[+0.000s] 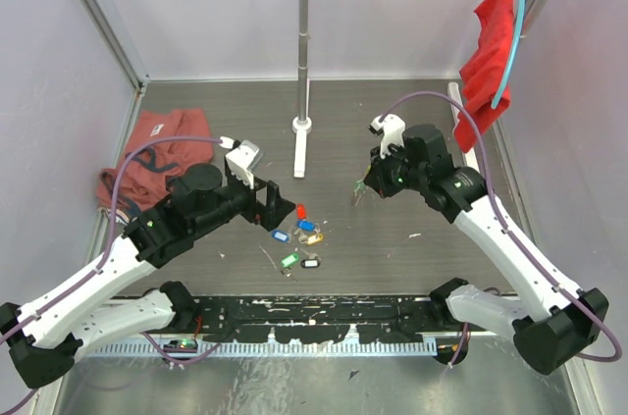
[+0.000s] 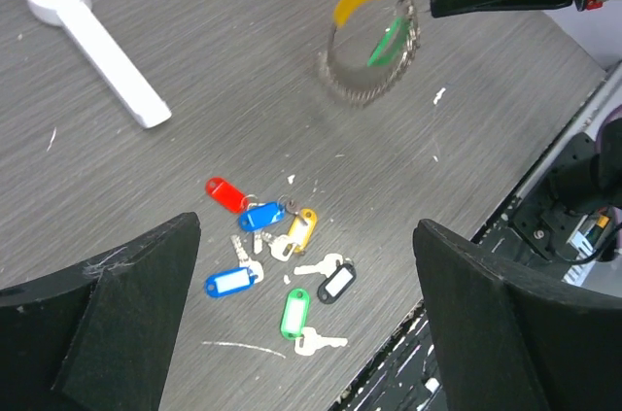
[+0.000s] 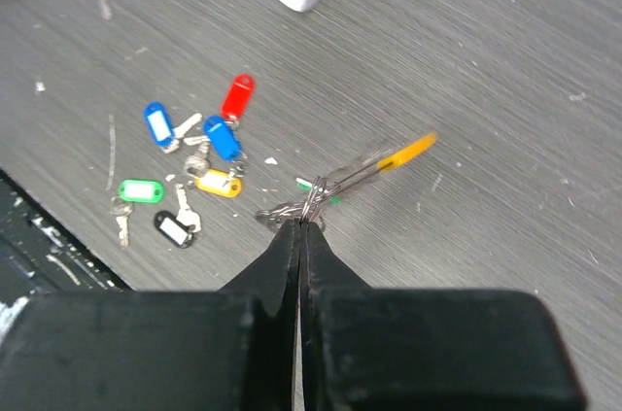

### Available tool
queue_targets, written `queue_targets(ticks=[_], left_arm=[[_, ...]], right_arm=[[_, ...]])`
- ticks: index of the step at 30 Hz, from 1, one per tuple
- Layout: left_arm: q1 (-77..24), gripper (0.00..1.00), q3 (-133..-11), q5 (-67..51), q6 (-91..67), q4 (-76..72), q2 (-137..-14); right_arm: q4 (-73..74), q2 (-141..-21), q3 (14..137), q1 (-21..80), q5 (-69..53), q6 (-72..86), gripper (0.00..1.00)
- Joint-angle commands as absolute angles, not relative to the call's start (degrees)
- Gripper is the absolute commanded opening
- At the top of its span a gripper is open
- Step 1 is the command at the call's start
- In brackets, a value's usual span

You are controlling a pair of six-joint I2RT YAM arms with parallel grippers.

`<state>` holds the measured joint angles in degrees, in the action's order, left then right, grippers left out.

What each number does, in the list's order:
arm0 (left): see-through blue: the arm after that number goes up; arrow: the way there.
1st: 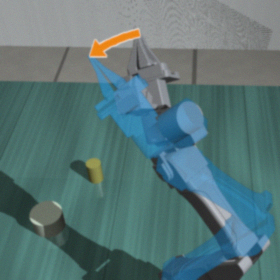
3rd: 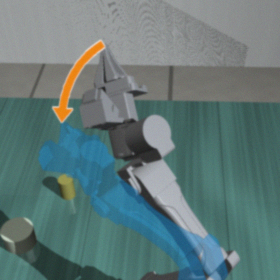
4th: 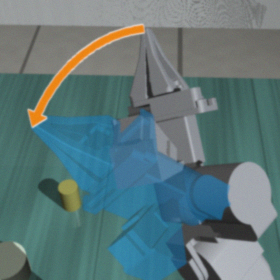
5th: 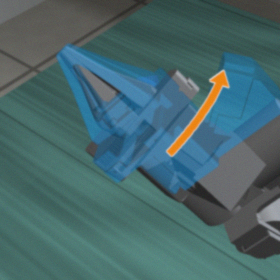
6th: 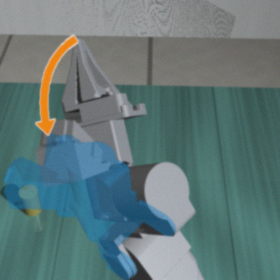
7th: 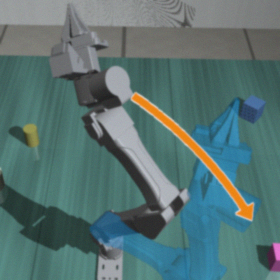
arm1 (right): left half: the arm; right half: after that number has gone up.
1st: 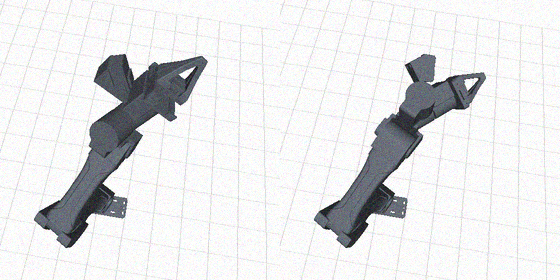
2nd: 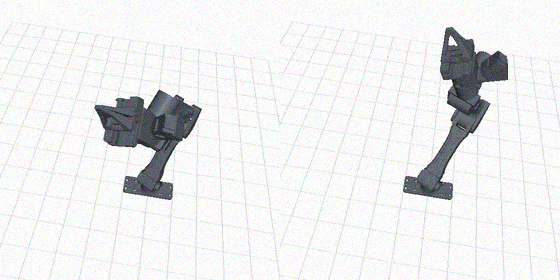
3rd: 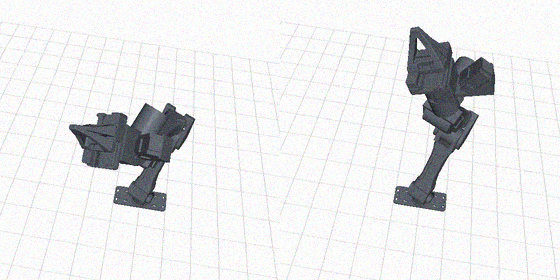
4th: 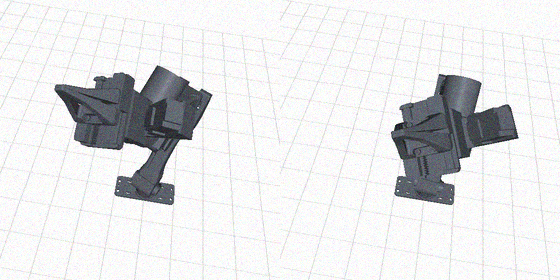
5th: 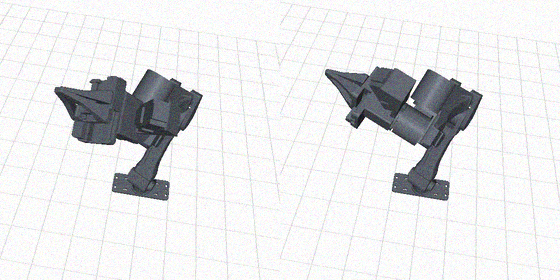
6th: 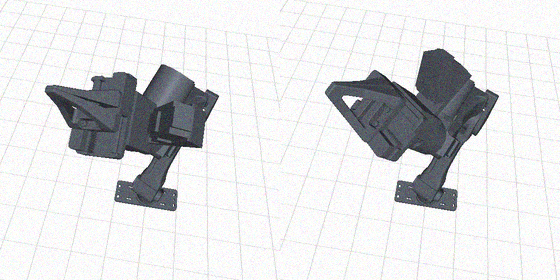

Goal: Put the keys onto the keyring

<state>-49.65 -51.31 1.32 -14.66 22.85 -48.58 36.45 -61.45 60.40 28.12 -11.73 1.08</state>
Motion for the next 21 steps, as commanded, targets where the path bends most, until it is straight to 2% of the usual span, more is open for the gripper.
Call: queue_targets(ticks=[1,11,21], left_arm=[[-49.5,0.96,-53.1,-4.3,-12.2,17.3,-48.6],[-49.6,0.88,-53.5,-15.8,-11.3,10.1,-48.6],[-49.6,0.83,-53.5,-20.6,-11.9,5.4,-48.0]], right_arm=[[31.4,-57.8,62.8,28.2,-19.7,-1.5,0.01],[29.0,-52.8,61.7,28.2,-32.6,-7.1,0.01],[27.9,-49.4,62.9,28.2,-44.6,-11.4,0.01]])
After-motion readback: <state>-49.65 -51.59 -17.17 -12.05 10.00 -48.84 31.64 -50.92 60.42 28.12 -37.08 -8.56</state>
